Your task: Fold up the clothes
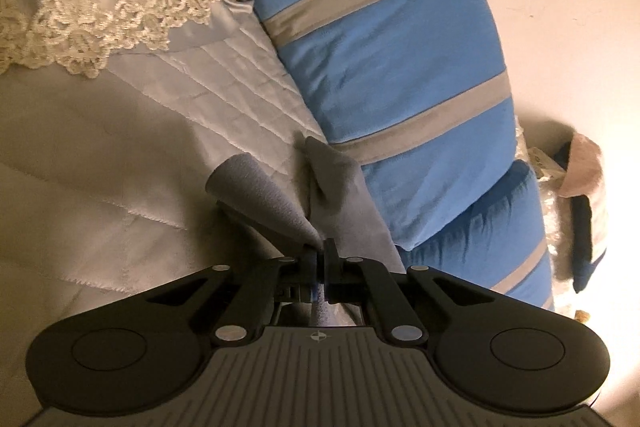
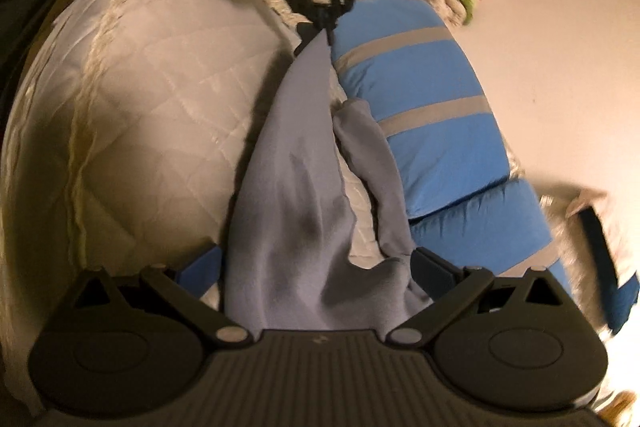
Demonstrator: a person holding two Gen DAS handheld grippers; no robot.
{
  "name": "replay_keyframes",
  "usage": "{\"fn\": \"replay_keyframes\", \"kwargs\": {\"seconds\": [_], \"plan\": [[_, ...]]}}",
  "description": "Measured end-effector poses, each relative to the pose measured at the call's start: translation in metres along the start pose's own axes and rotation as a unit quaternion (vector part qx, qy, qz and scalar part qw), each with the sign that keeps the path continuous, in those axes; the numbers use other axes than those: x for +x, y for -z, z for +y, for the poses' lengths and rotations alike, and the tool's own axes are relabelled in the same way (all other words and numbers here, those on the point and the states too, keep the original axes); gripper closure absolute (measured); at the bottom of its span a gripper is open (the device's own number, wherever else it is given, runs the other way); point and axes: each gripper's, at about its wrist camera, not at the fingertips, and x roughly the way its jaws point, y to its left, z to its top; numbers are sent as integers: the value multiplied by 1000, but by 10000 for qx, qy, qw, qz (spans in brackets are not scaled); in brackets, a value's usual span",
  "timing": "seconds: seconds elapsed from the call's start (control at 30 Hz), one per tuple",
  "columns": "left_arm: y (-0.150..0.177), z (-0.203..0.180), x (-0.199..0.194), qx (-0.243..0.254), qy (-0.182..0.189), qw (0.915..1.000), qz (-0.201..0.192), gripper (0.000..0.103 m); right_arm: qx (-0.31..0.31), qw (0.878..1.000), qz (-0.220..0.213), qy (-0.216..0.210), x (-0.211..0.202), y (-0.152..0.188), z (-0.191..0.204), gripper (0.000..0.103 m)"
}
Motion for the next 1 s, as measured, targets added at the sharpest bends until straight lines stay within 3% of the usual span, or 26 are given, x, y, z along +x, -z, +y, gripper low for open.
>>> {"fn": "replay_keyframes", "kwargs": {"seconds": [0.1,0.17,0.3,0.47,0.73,1.0], "plan": [[1,-2,-5,4,-128,9999,-26,101,-253,9996,47,75,-6,6,4,0],[2,-7,-10,291,-275,9991,-137,101,-321,9993,87,180,-7,7,7,0],[13,-26,-23,1289,-896,9869,-364,101,-593,9967,73,547,-7,2,21,0],[26,-35,-50,1771,-1355,9743,-333,101,-568,9954,64,764,-6,-1,25,0],[29,-16,-84,1523,-1860,9707,18,101,-502,9950,104,863,-7,-1,24,0],[28,19,-108,632,-2180,9733,354,101,-505,9953,119,820,-11,-1,27,0]]}}
